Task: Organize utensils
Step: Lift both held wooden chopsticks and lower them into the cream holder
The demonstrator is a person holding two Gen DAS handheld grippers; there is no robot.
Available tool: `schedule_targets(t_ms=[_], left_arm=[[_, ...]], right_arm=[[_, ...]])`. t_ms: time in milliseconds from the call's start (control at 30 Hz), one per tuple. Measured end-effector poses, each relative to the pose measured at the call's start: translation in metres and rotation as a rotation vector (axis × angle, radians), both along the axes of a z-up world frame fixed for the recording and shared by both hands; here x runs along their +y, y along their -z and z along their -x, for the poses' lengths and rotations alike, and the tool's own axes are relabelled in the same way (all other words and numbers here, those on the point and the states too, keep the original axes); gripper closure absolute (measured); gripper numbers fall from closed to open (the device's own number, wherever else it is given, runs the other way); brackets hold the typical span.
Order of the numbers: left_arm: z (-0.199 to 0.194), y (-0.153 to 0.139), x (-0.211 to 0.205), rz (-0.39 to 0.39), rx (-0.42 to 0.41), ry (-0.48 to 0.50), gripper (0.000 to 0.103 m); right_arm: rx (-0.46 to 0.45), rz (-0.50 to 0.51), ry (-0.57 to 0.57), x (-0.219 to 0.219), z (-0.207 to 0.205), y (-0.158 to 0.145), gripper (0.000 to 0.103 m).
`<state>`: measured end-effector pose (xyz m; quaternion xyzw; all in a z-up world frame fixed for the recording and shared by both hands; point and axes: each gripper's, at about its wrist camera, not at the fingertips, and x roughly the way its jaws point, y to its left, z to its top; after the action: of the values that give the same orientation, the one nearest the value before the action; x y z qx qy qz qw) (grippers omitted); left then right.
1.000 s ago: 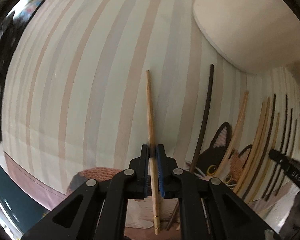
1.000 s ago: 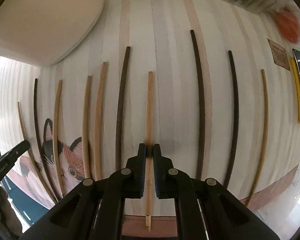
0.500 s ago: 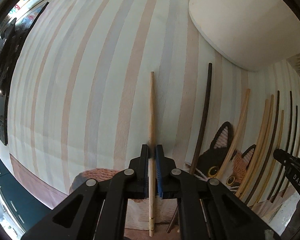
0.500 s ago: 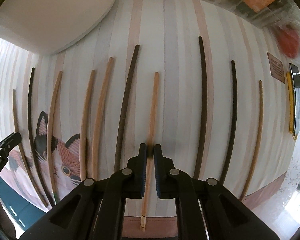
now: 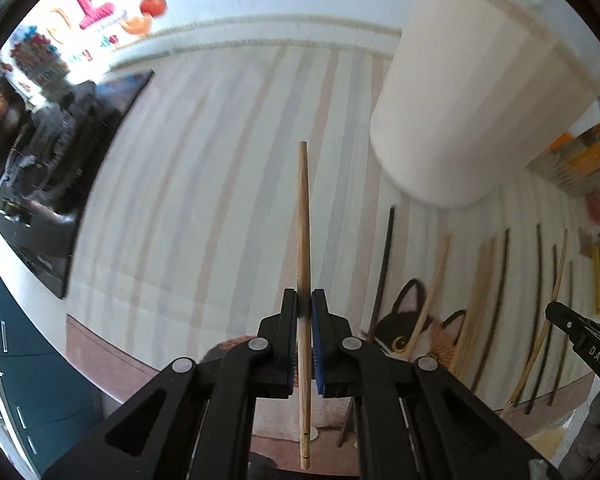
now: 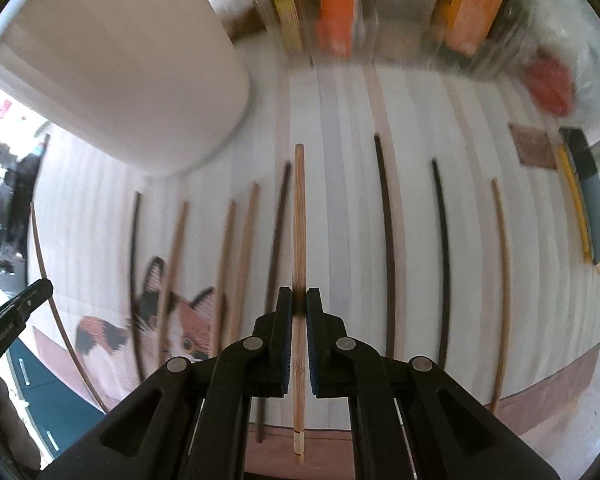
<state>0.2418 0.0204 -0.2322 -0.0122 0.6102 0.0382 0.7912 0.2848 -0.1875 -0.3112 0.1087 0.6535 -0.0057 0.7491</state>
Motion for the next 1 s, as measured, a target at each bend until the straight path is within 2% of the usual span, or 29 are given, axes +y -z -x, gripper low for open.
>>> schedule_targets(t_ms=[167, 200, 300, 433, 467, 500, 600, 700, 767, 867, 1000], left_arm=[[-0.006, -0.046, 0.02, 0.041, -0.114, -0.032, 0.099], [-0.011, -0.056, 0.024, 0.051, -0.141, -0.037, 0.099], [-0.023, -0.096, 0.027, 0.088, -0.227, -0.042, 0.099], [-0.036, -0.15, 0.029, 0.142, -0.356, -0.032, 0.099], [-0.04, -0.164, 0.027, 0.154, -0.387, -0.026, 0.099], [-0.043, -0.176, 0.026, 0.167, -0.413, -0.021, 0.099], [-0.063, -0.213, 0.016, 0.19, -0.495, 0.002, 0.099], [-0.081, -0.239, 0.001, 0.186, -0.559, 0.024, 0.099], [-0.098, -0.248, -0.006, 0.168, -0.596, 0.035, 0.099], [-0.125, -0.247, -0.012, 0.192, -0.607, 0.041, 0.099], [-0.163, -0.233, -0.012, 0.253, -0.589, 0.03, 0.099]], right_arm=[[-0.123, -0.043, 0.001, -0.014, 0.003, -0.053, 0.096], [-0.143, -0.053, 0.004, -0.023, 0.013, -0.048, 0.096], [-0.237, -0.092, 0.02, -0.028, 0.015, -0.084, 0.096], [-0.385, -0.125, 0.028, -0.027, 0.002, -0.144, 0.096], [-0.434, -0.135, 0.027, -0.029, -0.004, -0.167, 0.096], [-0.459, -0.137, 0.025, -0.024, -0.007, -0.17, 0.096], [-0.567, -0.14, 0.018, -0.026, -0.029, -0.218, 0.096], [-0.636, -0.125, 0.021, -0.019, -0.054, -0.243, 0.096], [-0.671, -0.12, 0.033, -0.016, -0.074, -0.256, 0.096], [-0.705, -0.114, 0.053, -0.013, -0.102, -0.265, 0.096], [-0.725, -0.112, 0.076, -0.008, -0.128, -0.262, 0.096]])
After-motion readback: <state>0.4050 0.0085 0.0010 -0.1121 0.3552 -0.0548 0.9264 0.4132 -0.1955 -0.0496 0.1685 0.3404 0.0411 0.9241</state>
